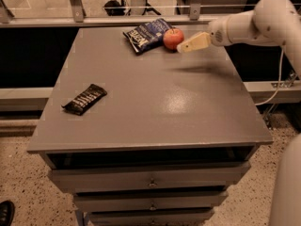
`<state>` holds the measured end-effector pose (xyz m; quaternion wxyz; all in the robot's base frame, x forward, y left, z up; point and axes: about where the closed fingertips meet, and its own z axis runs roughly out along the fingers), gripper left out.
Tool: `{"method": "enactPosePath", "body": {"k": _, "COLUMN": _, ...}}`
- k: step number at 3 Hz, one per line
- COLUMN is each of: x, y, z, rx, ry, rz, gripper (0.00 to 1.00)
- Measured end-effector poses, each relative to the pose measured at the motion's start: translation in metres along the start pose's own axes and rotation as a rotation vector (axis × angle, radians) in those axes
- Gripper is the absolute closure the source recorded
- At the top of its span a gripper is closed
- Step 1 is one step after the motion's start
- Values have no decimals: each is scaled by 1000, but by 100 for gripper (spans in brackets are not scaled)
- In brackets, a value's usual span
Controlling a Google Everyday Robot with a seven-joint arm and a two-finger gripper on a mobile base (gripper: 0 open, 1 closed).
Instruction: Move apple near blue chip bag
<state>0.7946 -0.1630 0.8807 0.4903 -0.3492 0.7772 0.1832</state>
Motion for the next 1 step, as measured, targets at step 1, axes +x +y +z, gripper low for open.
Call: {"method": "enactPosePath", "body": {"k": 1, "x": 12, "y": -10, "z": -35, "rx": 5, "ry": -35, "rz": 7, "gripper": 0}}
